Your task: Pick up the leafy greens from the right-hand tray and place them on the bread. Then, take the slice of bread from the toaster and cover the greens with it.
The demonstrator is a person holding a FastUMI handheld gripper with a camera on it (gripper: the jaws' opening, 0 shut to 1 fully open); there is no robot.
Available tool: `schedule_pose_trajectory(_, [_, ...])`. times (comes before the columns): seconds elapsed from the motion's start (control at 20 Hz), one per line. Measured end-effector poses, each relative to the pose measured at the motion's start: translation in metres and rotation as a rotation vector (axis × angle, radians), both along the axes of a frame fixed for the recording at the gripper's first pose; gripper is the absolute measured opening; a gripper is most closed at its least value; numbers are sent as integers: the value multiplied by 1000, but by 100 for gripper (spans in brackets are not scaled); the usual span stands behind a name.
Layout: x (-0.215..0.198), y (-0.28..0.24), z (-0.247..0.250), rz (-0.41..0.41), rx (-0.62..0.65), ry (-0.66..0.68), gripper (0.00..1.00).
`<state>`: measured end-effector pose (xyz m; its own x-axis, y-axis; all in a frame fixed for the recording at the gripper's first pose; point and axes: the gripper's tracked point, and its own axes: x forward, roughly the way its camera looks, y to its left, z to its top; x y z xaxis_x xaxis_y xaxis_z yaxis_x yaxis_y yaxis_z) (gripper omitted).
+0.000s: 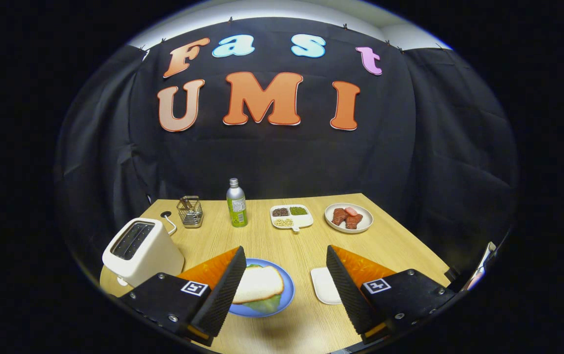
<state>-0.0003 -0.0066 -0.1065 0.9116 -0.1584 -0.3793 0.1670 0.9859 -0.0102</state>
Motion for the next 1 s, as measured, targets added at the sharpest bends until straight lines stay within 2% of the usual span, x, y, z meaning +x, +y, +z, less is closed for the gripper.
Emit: schedule_pose_trajectory(1.0, [-10, 11, 8, 9, -4, -5, 98])
